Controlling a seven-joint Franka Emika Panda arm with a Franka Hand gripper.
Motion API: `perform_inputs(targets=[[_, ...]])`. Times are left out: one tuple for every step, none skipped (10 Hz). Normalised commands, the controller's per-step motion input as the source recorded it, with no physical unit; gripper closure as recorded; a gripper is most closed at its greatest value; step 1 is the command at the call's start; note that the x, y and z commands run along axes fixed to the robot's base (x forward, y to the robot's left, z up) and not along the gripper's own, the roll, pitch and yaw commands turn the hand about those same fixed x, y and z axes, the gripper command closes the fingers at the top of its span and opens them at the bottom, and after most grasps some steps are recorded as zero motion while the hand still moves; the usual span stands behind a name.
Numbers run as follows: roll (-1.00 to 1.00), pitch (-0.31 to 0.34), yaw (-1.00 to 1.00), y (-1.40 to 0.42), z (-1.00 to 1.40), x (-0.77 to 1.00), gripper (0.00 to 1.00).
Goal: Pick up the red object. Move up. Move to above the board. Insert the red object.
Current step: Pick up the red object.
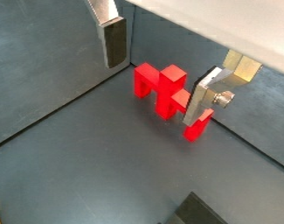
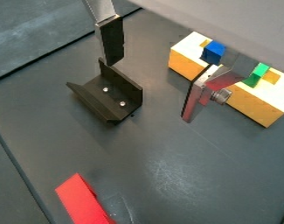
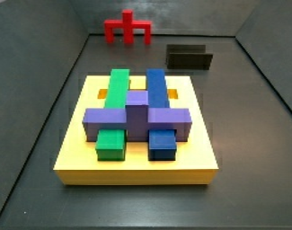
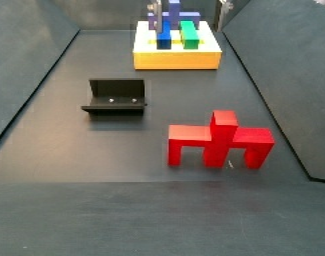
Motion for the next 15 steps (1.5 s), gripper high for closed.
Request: perform_inputs(targets=[[0.00,0.000,0.00,0.00,-0.02,0.00,0.00],[-0.04,0.000,0.00,0.45,-0.18,-0.07,0.00],[-0.16,0.000,-0.07,0.80,-0.31,-0.14,0.00],[-0.12,-0.007,-0.07,0.80,-0.44,-0.28,0.00],[-0.10,-0.021,-0.04,0.83,-0.41,-0.29,0.00],[-0.09,0.000,-0.08,0.82,-0.36,-0.19,0.00],[-0.10,0.000,-0.14,0.80,-0.28,-0.02,0.00],[-0.08,0.000,-0.15,0.79,-0.28,-0.09,0.00],[-0.07,0.000,-0.14,0.71,-0.33,0.00,0.00],[0.01,0.000,-0.11,0.20,-0.60,0.00,0.00],[0.06,0.000,-0.12,0.13,-0.59,0.00,0.00],[0.00,0.000,-0.11,0.23,-0.46,0.00,0.00],[0.00,0.000,-0.12,0.02,-0.36,-0.03,0.00],[-0.01,0.000,-0.16,0.12,-0.33,-0.12,0.00],[-0.05,0.000,-0.20,0.15,-0.28,-0.25,0.00]])
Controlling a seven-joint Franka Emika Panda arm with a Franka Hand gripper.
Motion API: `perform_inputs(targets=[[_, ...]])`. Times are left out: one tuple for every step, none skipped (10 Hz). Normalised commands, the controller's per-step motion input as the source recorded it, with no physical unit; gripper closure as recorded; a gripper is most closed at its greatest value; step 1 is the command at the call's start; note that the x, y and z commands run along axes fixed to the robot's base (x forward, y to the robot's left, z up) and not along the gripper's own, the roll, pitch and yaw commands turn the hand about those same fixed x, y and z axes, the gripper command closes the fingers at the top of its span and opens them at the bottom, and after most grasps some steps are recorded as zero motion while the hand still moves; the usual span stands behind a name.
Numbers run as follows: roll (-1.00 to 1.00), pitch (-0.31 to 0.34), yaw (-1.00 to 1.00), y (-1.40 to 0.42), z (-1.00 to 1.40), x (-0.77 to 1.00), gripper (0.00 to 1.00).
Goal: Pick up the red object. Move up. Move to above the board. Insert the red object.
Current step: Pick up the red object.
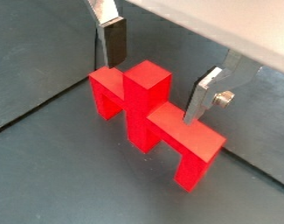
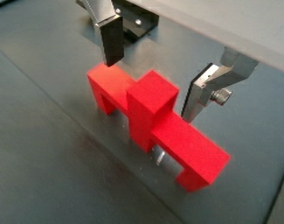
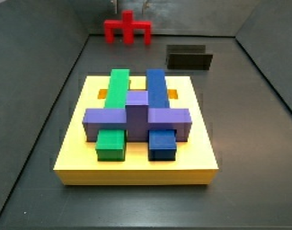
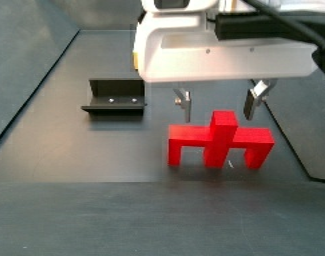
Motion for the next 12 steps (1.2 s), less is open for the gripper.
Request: perform_inputs(targets=[[-0.09,0.000,-0.21,0.17,-0.18,-0.27,0.00],[-0.09,-0.009,-0.17,0.18,-0.13,-0.23,0.00],[-0.11,-0.039,-0.11,0.15,-0.12,-0.18,0.00],[-0.06,-0.033,0.00,0.00,-0.11,0.00,0.00],[-0.05,-0.014,0.00,0.00,-0.06,0.00,0.00],[-0.01,0.000,0.00,-0.05,-0.01,0.07,0.00],[0.00,0.000,0.00,-0.06,0.00,0.03,0.00],[-0.03,0.000,0.00,-0.01,-0.03,0.01,0.00],[-0.05,0.000,0.00,0.00,-0.04,0.00,0.00],[-0.04,0.000,0.00,0.00,0.00,0.00,0.00],[0.00,0.000,0.00,0.00,0.00,0.00,0.00],[0.00,0.000,0.00,0.00,0.00,0.00,1.00]])
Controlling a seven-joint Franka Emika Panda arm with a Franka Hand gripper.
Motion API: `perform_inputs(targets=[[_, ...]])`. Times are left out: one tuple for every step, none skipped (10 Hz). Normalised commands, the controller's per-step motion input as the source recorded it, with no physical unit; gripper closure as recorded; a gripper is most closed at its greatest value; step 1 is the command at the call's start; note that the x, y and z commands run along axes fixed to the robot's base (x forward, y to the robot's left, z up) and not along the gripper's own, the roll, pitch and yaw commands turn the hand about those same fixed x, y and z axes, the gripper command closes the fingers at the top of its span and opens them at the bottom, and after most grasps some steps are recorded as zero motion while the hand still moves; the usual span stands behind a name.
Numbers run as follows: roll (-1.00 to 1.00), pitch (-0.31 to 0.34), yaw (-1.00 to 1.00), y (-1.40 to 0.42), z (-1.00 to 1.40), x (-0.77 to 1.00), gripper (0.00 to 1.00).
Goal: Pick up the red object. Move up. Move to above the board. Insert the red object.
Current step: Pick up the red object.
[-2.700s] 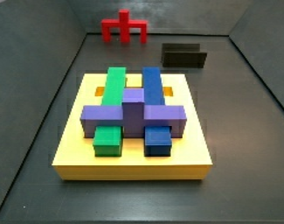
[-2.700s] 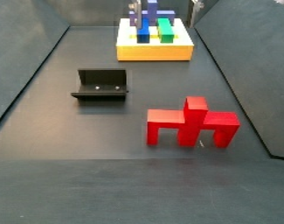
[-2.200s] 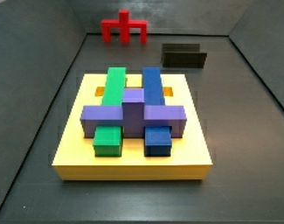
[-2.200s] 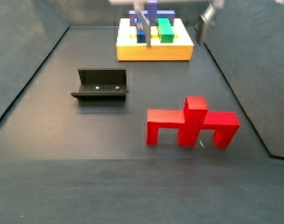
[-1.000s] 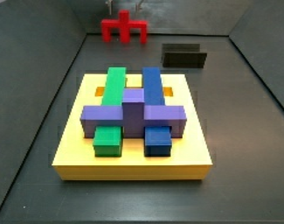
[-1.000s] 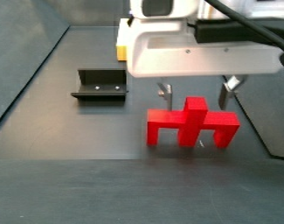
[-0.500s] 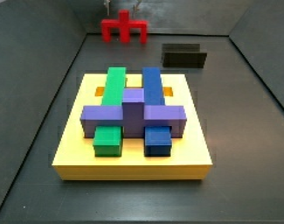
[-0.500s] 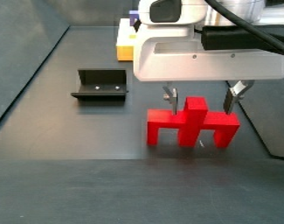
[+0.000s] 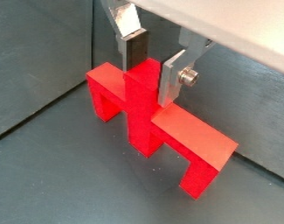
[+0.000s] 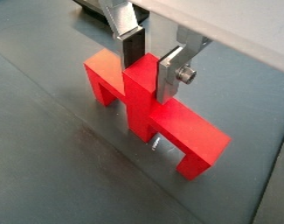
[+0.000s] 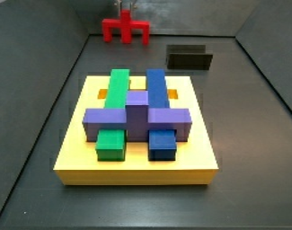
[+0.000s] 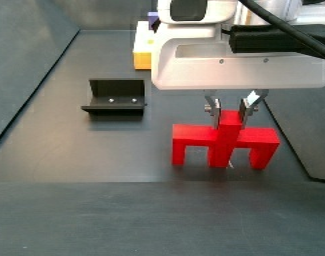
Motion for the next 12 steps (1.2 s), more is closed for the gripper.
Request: perform_inputs(targets=[[0.00,0.000,0.00,0.00,0.00,0.00,1.00],[0.00,0.000,0.00,0.00,0.00,0.00,1.00],[0.00,0.000,0.00,0.00,0.00,0.00,1.00],[0.00,0.000,0.00,0.00,0.00,0.00,1.00],[0.00,0.000,0.00,0.00,0.00,0.00,1.00],[0.00,0.000,0.00,0.00,0.00,0.00,1.00],[0.00,0.000,0.00,0.00,0.00,0.00,1.00],[0.00,0.000,0.00,0.00,0.00,0.00,1.00],[0.00,0.000,0.00,0.00,0.00,0.00,1.00],[0.00,0.000,0.00,0.00,0.00,0.00,1.00],[0.00,0.000,0.00,0.00,0.00,0.00,1.00],[0.00,0.000,0.00,0.00,0.00,0.00,1.00]])
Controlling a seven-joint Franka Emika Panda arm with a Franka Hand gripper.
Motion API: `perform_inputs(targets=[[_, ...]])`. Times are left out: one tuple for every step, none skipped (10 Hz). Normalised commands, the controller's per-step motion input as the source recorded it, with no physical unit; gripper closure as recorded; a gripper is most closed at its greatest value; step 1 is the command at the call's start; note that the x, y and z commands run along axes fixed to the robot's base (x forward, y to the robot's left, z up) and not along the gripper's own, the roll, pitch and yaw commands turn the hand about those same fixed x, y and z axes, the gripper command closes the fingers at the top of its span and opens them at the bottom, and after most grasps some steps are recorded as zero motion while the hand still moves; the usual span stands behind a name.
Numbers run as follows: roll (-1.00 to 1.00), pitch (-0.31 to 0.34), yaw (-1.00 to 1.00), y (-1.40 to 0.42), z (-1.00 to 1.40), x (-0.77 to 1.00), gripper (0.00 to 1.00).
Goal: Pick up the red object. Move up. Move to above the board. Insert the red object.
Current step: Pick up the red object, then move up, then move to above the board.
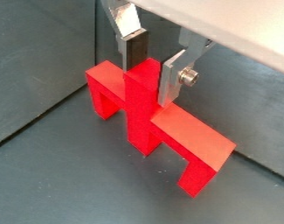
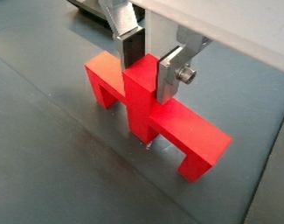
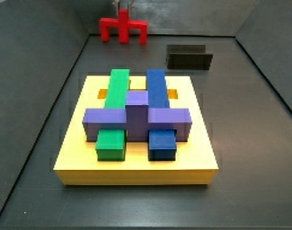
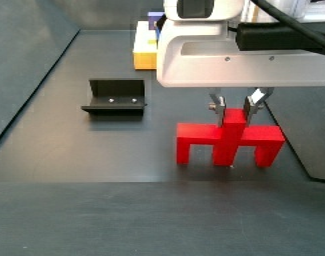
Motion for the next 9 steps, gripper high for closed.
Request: perform_inputs(targets=[[0.00,0.000,0.00,0.00,0.00,0.00,1.00],[0.00,0.000,0.00,0.00,0.00,0.00,1.00],[0.00,0.000,0.00,0.00,0.00,0.00,1.00],[0.00,0.000,0.00,0.00,0.83,0.00,1.00],[0.03,0.021,-0.05,0.07,0.83,-0.04,1.00],[0.06,0.065,-0.05,0.05,0.60,-0.08,1.00],[0.08,0.062,-0.02,0.01,0.31,-0.03,1.00],[0.00,0.000,0.00,0.00,1.40,0.00,1.00],[-0.04,0.011,0.01,-0.01,1.40,-0.02,1.00]])
